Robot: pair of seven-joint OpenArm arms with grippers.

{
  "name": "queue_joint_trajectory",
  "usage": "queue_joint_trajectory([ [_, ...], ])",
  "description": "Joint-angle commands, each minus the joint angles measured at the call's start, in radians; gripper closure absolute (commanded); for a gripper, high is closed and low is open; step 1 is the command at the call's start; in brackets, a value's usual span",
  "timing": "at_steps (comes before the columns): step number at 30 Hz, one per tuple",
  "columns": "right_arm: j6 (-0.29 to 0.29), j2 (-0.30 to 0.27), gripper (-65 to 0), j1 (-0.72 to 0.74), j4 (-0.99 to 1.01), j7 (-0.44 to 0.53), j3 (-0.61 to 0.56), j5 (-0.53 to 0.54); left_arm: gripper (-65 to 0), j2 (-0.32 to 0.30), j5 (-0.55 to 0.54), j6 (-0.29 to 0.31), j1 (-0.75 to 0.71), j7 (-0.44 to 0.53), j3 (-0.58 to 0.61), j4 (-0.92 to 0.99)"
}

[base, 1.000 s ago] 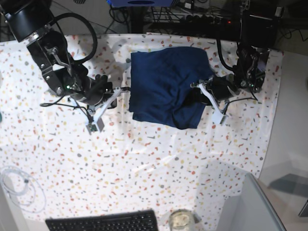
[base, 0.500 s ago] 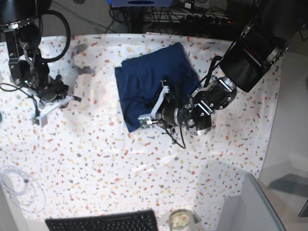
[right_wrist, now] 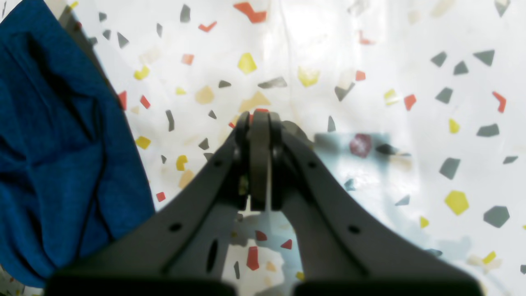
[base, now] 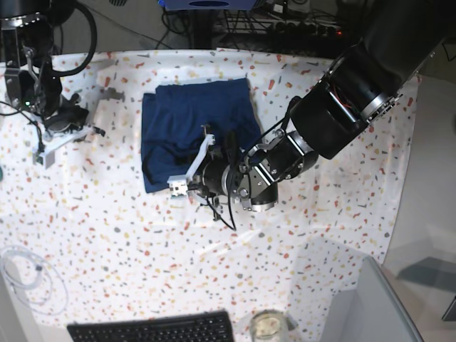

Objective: Layout the t-shirt on the table in an organized manner, then fold the t-shirt properly
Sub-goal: 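Tuck the stack's loose edge under with the left gripper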

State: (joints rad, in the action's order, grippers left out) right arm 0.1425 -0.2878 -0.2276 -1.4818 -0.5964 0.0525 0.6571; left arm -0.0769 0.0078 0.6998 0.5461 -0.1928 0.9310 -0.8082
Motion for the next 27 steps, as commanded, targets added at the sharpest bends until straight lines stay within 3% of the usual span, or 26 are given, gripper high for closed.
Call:
queue_joint_trajectory([
  [1, -0.002, -0.012, 0.0, 0.009, -0.016, 0.016, 0.004, 0.005, 0.0, 0.012, -0.016, -0.002, 0.030, 0.037, 0.021, -0.013],
  [5, -0.002, -0.012, 0.0, 0.012, -0.016, 0.016, 0.004, 0.005, 0.0, 0.013, -0.016, -0.002, 0.059, 0.042, 0.133, -0.009],
  [12, -0.002, -0.012, 0.0, 0.007, -0.016, 0.013, 0.000, 0.005, 0.0, 0.013, -0.024, -0.002, 0.078, 0.006, 0.148, -0.015],
  [13, -0.002, -0.012, 0.0, 0.007, -0.016, 0.013, 0.000, 0.005, -2.8, 0.013, -0.025, -0.002, 0.082, -0.026, 0.148, -0.017],
  [19, -0.002, -0.012, 0.0, 0.007, -0.016, 0.013, -0.012, 0.005, -49.9, 0.002, -0.018, -0.002, 0.090, -0.103, 0.148, -0.147],
  [22, -0.002, -0.011, 0.0, 0.007, -0.016, 0.011, -0.012, 0.005, -65.0, 0.002, -0.019, -0.002, 0.119, -0.150, 0.148, -0.202],
  [27, -0.002, -0.011, 0.0, -0.006, -0.018, 0.010, -0.012, 0.005, -65.0, -0.007, -0.029, -0.002, 0.164, -0.228, 0.148, -0.323],
])
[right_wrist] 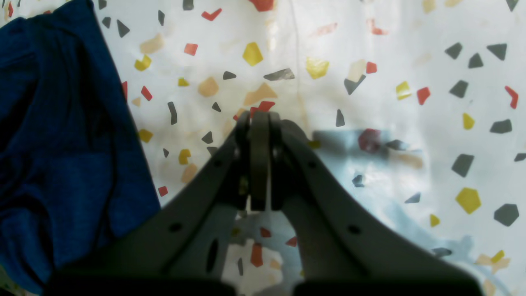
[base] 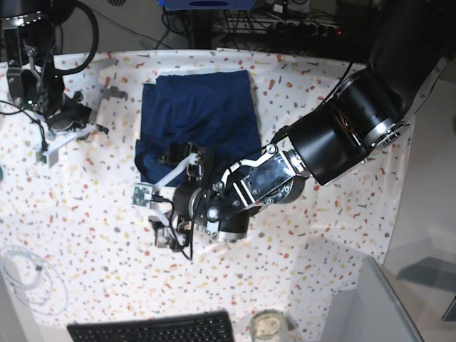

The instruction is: Layout the t-shirt on the table in an organized manner, then fold the t-shirt properly

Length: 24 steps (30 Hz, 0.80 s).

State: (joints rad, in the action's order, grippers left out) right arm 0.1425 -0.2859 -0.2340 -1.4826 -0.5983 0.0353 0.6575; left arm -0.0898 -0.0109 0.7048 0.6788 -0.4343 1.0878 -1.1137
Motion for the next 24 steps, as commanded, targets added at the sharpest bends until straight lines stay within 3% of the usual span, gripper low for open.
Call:
queue_joint_trajectory([
  [1, -0.002, -0.013, 0.0, -0.006, -0.022, 0.011, 0.005, 0.005, -65.0, -0.008, -0.010, -0.007, 0.034, -0.013, -0.011, -0.053],
  [5, -0.002, -0.013, 0.0, -0.025, -0.026, 0.016, 0.005, 0.005, -63.8, -0.071, -0.001, -0.007, -0.032, -0.116, -0.136, -0.236],
  [13, -0.002, -0.013, 0.0, -0.028, -0.040, 0.011, 0.004, 0.008, -19.3, -0.193, -0.002, -0.007, -0.215, -0.128, -0.458, -0.308],
  [15, -0.004, -0.013, 0.0, -0.032, -0.071, 0.011, 0.004, 0.008, -4.3, -0.222, -0.007, -0.007, -0.293, -0.128, -0.579, -0.348],
  [16, -0.004, -0.013, 0.0, -0.044, -0.089, 0.011, 0.002, 0.008, 0.0, -0.238, -0.010, -0.007, -0.344, -0.128, -0.650, -0.375],
  [21, -0.004, -0.019, 0.0, -0.106, -0.201, 0.018, 0.002, 0.003, 0.0, -0.259, -0.010, -0.007, -0.657, -0.123, -1.033, -0.454],
  [24, -0.025, -0.029, 0.0, -0.137, -0.244, 0.019, 0.010, -0.002, 0.0, -0.267, -0.010, -0.007, -0.835, -0.082, -1.165, -0.478],
])
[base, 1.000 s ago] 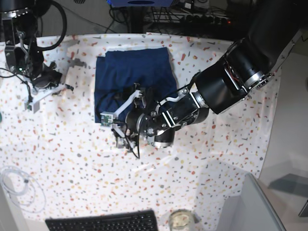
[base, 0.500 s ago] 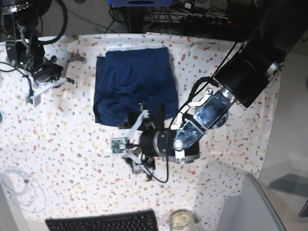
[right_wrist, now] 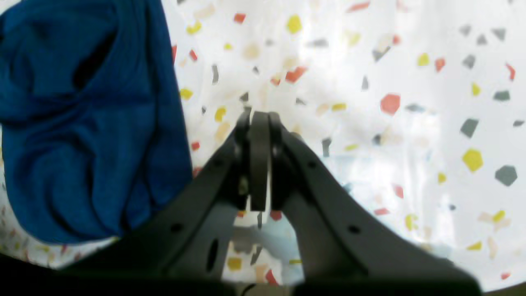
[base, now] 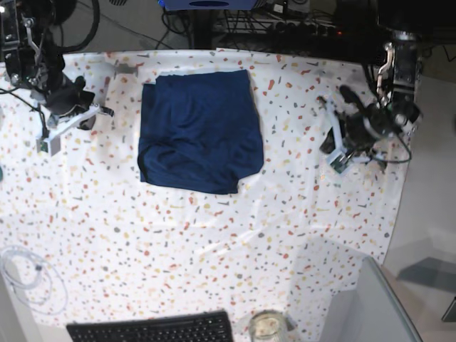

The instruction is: Layout the t-shirt on the table in an organized manner, then fold the t-shirt properly

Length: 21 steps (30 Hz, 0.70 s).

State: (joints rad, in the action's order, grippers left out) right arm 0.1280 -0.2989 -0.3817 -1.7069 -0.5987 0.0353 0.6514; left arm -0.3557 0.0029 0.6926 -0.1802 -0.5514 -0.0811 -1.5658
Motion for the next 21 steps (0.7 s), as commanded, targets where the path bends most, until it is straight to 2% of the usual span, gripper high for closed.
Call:
queue_joint_trajectory([
  [1, -0.041, -0.035, 0.0, 0.002, -0.029, 0.020, 0.010, -0.012, 0.0, -0.007, -0.024, 0.006, -0.038, 0.080, -0.030, -0.037],
  [3, -0.095, -0.053, 0.0, -0.026, -0.057, 0.020, 0.013, -0.078, 0.0, -0.016, -0.024, 0.006, -0.169, 0.192, -0.075, -0.058],
  [4, -0.104, -0.056, 0.0, -0.043, -0.080, 0.020, 0.015, -0.115, 0.0, -0.016, -0.024, 0.006, -0.223, 0.238, -0.090, -0.066],
  [6, -0.106, -0.059, 0.0, -0.121, -0.164, 0.018, 0.044, -0.198, 0.0, -0.012, -0.024, 0.006, -0.345, 0.321, -0.111, -0.084],
  [9, -0.107, -0.049, 0.0, -0.276, -0.301, 0.018, 0.108, -0.279, 0.0, -0.006, -0.024, 0.006, -0.494, 0.393, -0.113, -0.078],
  [14, -0.107, -0.036, 0.0, -0.448, -0.312, 0.020, 0.162, -0.284, 0.0, 0.045, -0.019, 0.006, -0.612, 0.437, -0.111, -0.028],
  [17, -0.109, -0.007, 0.0, -0.544, -0.310, 0.020, 0.145, -0.284, 0.0, 0.080, -0.011, 0.006, -0.641, 0.439, -0.095, 0.020],
  [21, -0.109, 0.033, 0.0, -0.638, -0.264, 0.016, 0.093, -0.285, 0.0, 0.079, -0.011, 0.006, -0.657, 0.440, -0.016, 0.121],
])
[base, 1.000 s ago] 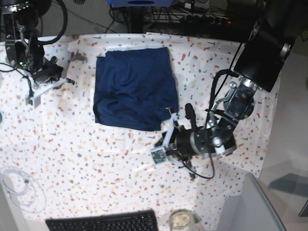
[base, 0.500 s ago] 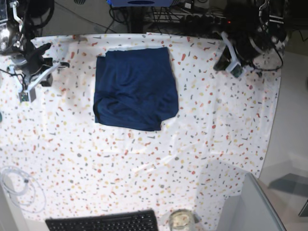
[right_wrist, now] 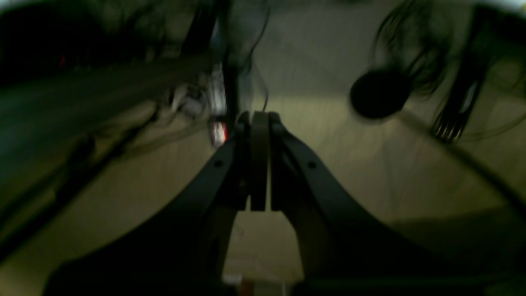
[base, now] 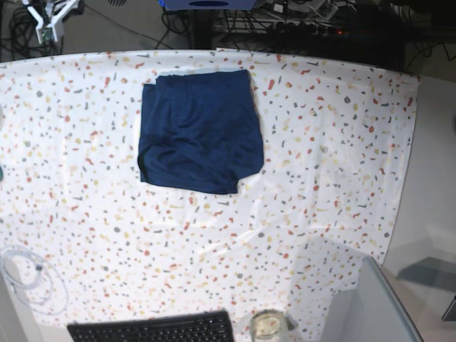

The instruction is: Layout the t-shirt on the table in an organized manner, then fold the t-shirt properly

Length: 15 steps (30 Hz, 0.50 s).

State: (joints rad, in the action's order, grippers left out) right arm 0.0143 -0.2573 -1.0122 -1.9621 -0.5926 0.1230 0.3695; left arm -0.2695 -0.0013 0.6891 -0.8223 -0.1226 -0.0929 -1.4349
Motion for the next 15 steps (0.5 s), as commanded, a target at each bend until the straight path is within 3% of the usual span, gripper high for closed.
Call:
queue_joint_trajectory([
  [1, 0.005, -0.001, 0.0, -0.010, 0.028, 0.010, -0.023, -0.004, 0.0, -0.007, -0.007, 0.009, -0.010, 0.011, 0.018, 0.026],
  [6, 0.005, -0.001, 0.0, 0.151, 0.447, 0.058, -0.187, -0.005, 0.0, 0.000, -0.018, 0.009, 0.065, 0.102, 0.152, 0.230],
  [9, 0.005, -0.003, 0.0, 0.327, 0.824, 0.194, -0.263, -0.005, 0.0, 0.036, -0.018, -0.007, 0.205, 0.140, 0.244, 0.483],
  [11, 0.005, -0.003, 0.0, 0.444, 1.085, 0.320, -0.328, -0.007, 0.0, 0.078, -0.018, -0.118, 0.311, 0.209, 0.269, 0.702],
  [15, 0.005, 0.005, 0.0, 0.691, 1.619, 0.676, -0.587, -0.007, 0.0, 0.169, -0.010, -0.375, 0.533, 0.527, 0.295, 1.242],
])
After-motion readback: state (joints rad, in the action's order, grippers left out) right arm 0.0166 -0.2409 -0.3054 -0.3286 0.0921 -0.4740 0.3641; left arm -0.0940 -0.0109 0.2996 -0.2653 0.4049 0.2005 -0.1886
